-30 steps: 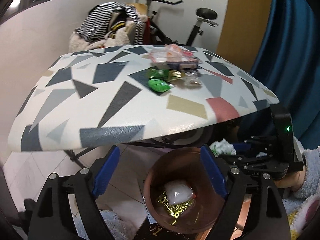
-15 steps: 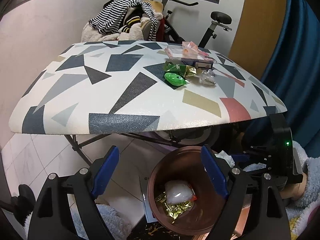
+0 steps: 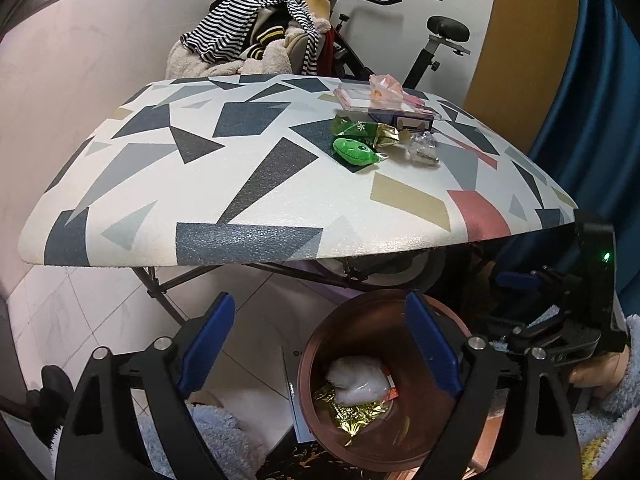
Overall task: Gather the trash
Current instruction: 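Drop the white plastic bag from the left gripper into the brown bin while the right gripper drops the tissue, then move the right gripper to the clear crumpled wrapper and grasp it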
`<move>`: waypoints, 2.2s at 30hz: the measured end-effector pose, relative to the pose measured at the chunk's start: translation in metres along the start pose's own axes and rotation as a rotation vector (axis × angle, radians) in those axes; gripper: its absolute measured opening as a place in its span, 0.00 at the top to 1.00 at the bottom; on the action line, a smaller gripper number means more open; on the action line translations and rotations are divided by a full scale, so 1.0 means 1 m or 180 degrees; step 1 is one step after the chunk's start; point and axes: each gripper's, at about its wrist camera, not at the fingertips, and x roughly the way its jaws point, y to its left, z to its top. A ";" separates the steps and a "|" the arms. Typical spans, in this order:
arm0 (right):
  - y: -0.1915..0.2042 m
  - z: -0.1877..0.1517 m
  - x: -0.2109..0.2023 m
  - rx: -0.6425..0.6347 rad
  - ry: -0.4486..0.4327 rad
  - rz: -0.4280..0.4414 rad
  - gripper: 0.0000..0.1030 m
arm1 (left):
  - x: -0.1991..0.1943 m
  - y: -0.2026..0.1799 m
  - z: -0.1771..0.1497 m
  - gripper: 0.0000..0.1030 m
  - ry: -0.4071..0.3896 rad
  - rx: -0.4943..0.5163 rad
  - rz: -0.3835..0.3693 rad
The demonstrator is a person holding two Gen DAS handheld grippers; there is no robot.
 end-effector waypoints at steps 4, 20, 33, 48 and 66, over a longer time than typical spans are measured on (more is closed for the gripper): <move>-0.005 0.003 -0.007 0.0050 -0.0099 -0.0019 0.06 | -0.002 -0.004 0.002 0.11 -0.0011 0.0061 0.0005; -0.005 0.015 -0.032 -0.0049 -0.0339 0.0051 0.05 | -0.018 0.006 0.030 0.06 -0.0417 -0.0074 0.0035; -0.036 0.053 -0.045 0.0008 -0.0372 -0.0254 0.06 | -0.018 0.006 0.072 0.06 -0.0532 0.0099 -0.0008; -0.061 0.096 -0.036 -0.0012 -0.0387 -0.0278 0.06 | 0.004 0.017 0.096 0.06 -0.0377 -0.0044 0.0044; -0.037 0.175 0.049 -0.0404 -0.0041 -0.0201 0.44 | 0.044 0.054 0.125 0.14 -0.0182 -0.0630 -0.0396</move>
